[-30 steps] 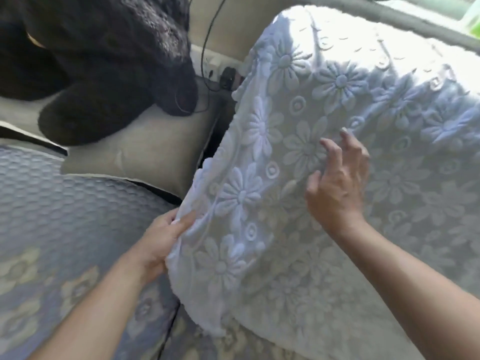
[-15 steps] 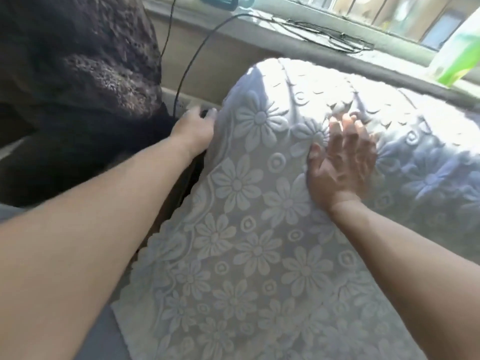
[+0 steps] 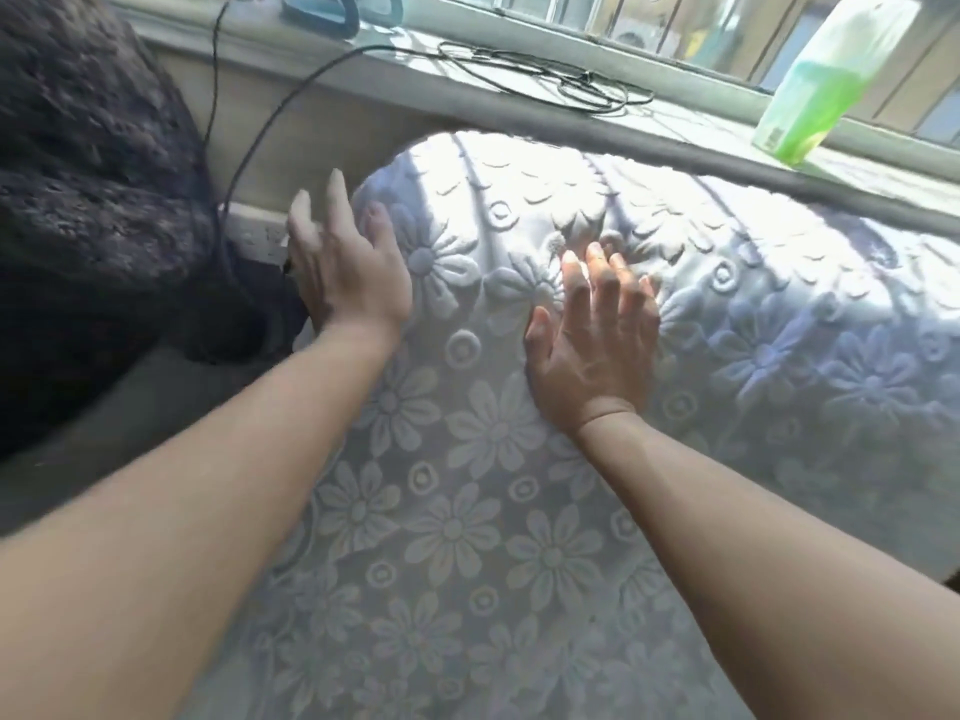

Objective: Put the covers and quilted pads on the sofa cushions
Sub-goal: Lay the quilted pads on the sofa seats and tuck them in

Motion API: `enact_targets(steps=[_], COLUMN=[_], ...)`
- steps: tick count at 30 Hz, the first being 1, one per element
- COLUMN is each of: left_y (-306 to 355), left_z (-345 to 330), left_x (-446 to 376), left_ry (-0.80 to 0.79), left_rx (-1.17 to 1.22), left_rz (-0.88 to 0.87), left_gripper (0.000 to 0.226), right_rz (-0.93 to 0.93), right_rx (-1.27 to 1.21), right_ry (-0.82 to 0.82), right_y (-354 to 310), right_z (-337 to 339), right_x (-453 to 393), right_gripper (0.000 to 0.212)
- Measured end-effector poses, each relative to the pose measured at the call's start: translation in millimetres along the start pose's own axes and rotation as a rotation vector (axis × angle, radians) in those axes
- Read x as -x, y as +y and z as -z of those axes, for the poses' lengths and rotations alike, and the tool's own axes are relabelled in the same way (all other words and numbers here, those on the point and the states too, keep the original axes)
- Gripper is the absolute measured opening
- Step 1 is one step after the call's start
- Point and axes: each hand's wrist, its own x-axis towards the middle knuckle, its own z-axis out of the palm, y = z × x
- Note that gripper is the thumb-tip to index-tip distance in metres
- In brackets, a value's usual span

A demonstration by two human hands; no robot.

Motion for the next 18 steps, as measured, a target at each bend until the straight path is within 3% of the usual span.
enact_targets(steps=[2,4,7,9,10,13,15,18], left_y=[-14.3,-37.8,-94.5,-135.1,-154.4,-208.0,-232.7,-259.5], left_z=[9.3,23.2,40.8,54.9,62.1,72.4,68.4,54.1], left_x=[69.3,150.7,274.2,345.8,376.4,434.8,441.4,431.8], left_ry=[0.028,-0.088,-0.414,-0.659,-0.782,-1.055,-1.148,-1.185], left_rx=[-0.111,-0.204,-0.377,-0.482,-0.528,-0.678,-0.767,-0.826], left_rz=[-0.254,-0.455,-0.367,-0.239,-0.203,-0.225,-0.282,-0.374], left_gripper=[0.054,0.053,0.044,0.041,0.043,0.068,0.08,0.078], right_rz=[0.009,0.02,0.039,0.086,0.097,0.125,0.101,0.06], right_rx=[-0.005,-0.061,-0.261,-0.459,-0.543,-0.517,-0.325,-0.089], right_ry=[-0.037,-0.069,-0.036,0.084,0.06,-0.418,-0.739,-0.962], right_y=[-0.5,-2.3,4.8,9.2,13.8,51.6,110.2,202.8], right_z=[2.5,7.1,26.9,37.9,40.0,39.8,23.0,-6.2], right_x=[-0.3,-6.5,8.8,77.1,135.4,346.1,461.7,533.9], right_gripper=[0.059,0.058,0.055,0.044,0.038,0.029,0.043,0.07])
